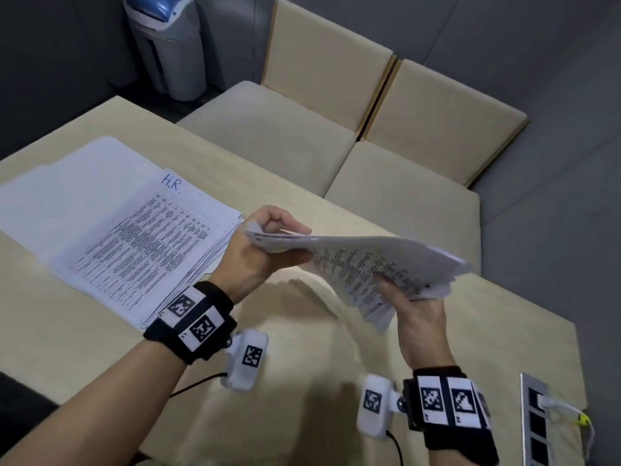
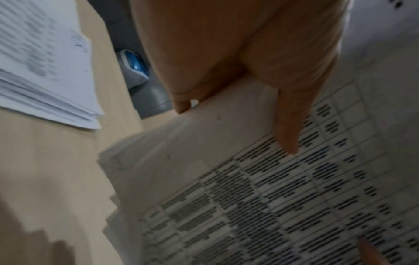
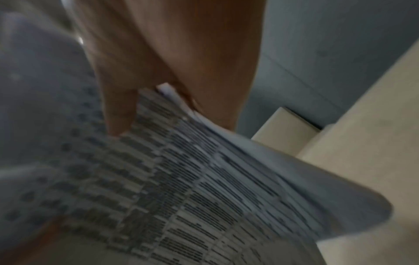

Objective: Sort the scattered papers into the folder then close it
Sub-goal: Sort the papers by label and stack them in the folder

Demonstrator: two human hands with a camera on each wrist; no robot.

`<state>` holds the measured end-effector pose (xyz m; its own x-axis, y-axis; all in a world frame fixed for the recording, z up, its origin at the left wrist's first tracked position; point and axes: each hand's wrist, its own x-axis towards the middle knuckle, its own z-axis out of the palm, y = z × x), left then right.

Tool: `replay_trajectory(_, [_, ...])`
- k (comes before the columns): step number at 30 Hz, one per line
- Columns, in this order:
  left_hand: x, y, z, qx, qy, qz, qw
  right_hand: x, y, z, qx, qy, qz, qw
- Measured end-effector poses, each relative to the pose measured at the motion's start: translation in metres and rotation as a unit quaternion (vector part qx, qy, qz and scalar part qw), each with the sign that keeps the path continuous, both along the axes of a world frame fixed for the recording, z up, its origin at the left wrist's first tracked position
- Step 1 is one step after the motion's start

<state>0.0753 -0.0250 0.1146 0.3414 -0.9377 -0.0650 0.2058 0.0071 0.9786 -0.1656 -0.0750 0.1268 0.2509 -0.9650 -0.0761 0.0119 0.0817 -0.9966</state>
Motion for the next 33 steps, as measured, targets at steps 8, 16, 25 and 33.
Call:
replay_trajectory(8, [-0.004,-0.008,-0.013,0.016,-0.069,0.061,0.996,0.023,0.002,-0.027,0.011,0.047,-0.033,0.998])
replay_trajectory(16, [-0.001,0.006,-0.036,0.083,-0.034,0.062,0.994,0.033,0.024,-0.054,0.06,0.063,-0.094,0.992])
replay_trajectory(25, [0.047,0.036,-0.052,0.137,-0.033,0.055,0.989,0.085,0.037,-0.065,0.066,0.162,-0.087,0.981])
replay_trajectory(33, [0.229,0.067,-0.087,0.238,-0.221,0.158,0.933,0.199,0.051,-0.075,0.19,0.099,-0.075,0.974])
